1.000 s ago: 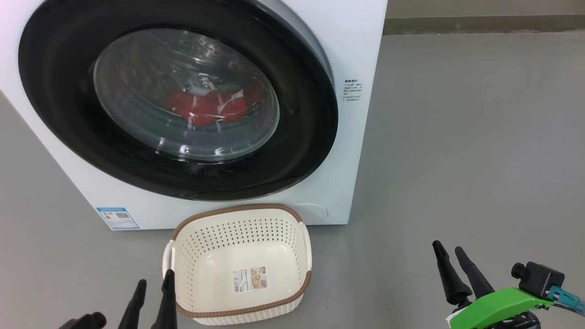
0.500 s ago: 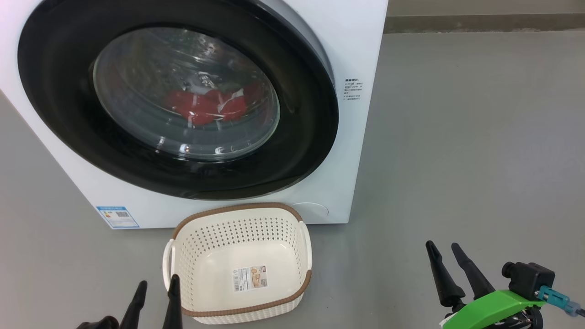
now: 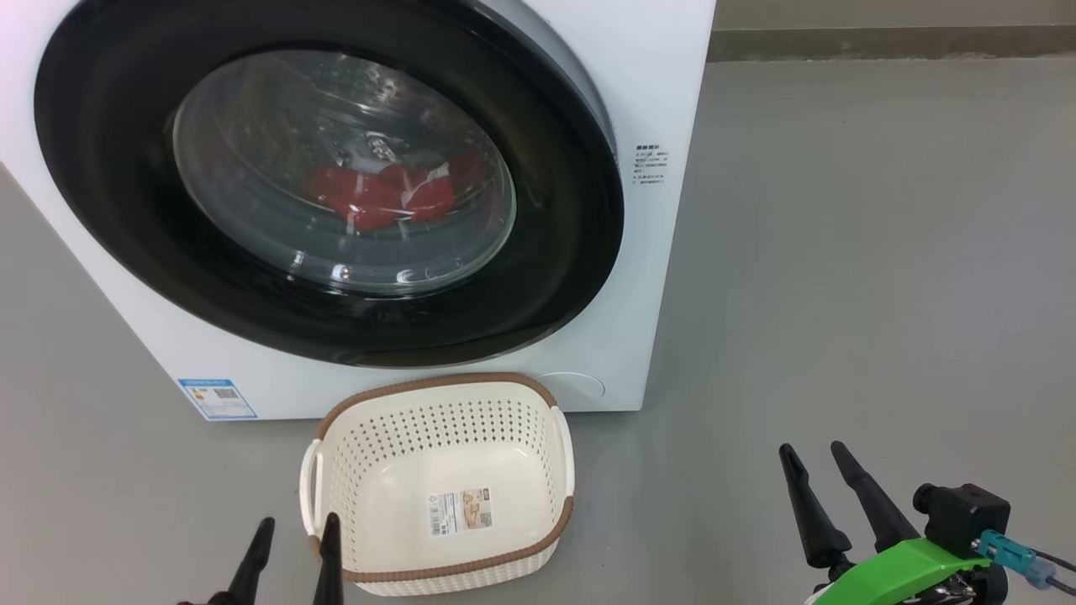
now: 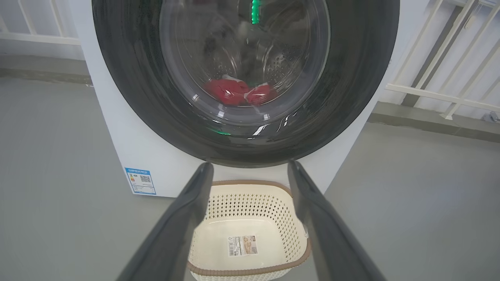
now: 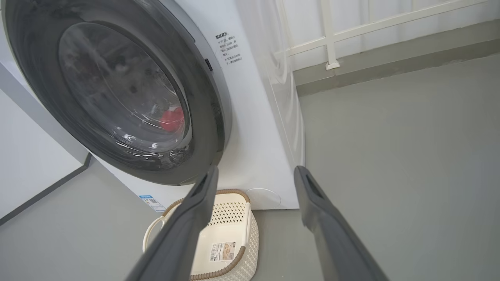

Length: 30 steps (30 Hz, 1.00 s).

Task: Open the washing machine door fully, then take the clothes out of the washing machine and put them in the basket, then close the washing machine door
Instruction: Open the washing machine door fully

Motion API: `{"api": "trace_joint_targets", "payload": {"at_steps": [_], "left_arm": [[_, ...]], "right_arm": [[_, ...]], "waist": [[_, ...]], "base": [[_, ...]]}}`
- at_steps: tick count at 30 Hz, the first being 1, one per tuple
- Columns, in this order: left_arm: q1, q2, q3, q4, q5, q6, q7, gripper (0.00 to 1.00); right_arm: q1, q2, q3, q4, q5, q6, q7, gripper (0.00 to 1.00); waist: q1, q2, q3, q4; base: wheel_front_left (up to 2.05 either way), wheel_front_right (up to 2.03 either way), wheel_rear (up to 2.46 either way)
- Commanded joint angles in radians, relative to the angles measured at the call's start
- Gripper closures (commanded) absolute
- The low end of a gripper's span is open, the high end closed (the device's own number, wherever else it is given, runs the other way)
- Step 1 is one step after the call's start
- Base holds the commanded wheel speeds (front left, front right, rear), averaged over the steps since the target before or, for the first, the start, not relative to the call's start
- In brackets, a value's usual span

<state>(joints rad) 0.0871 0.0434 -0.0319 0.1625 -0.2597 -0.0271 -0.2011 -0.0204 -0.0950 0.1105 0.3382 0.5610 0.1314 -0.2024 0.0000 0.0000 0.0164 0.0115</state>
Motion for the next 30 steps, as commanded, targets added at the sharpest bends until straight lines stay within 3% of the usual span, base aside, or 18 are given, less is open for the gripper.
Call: {"api": "trace_joint_targets", "payload": {"at_steps": [1, 16, 30], "left_arm": [[-0.012, 0.009, 0.024, -0.032, 0.027, -0.001, -0.016, 0.0], [0.003, 0.008, 0.028, -0.044, 0.188, -0.007, -0.06, 0.0], [0.009, 0.007, 0.028, -0.043, 0.163, -0.018, -0.061, 0.0]], "right_arm": [[-0.005, -0.017, 0.02, -0.024, -0.025, -0.001, -0.015, 0.0], [0.028, -0.015, 0.002, -0.019, -0.166, -0.001, -0.059, 0.0], [0.044, 0.002, -0.022, -0.025, -0.174, -0.001, -0.059, 0.0]], "waist": [[0.0, 0.0, 0.001, 0.0], [0.0, 0.0, 0.009, -0.001], [0.0, 0.0, 0.004, -0.004]], "base": [[0.0, 0.0, 0.0], [0.0, 0.0, 0.0], [0.0, 0.0, 0.0]]}}
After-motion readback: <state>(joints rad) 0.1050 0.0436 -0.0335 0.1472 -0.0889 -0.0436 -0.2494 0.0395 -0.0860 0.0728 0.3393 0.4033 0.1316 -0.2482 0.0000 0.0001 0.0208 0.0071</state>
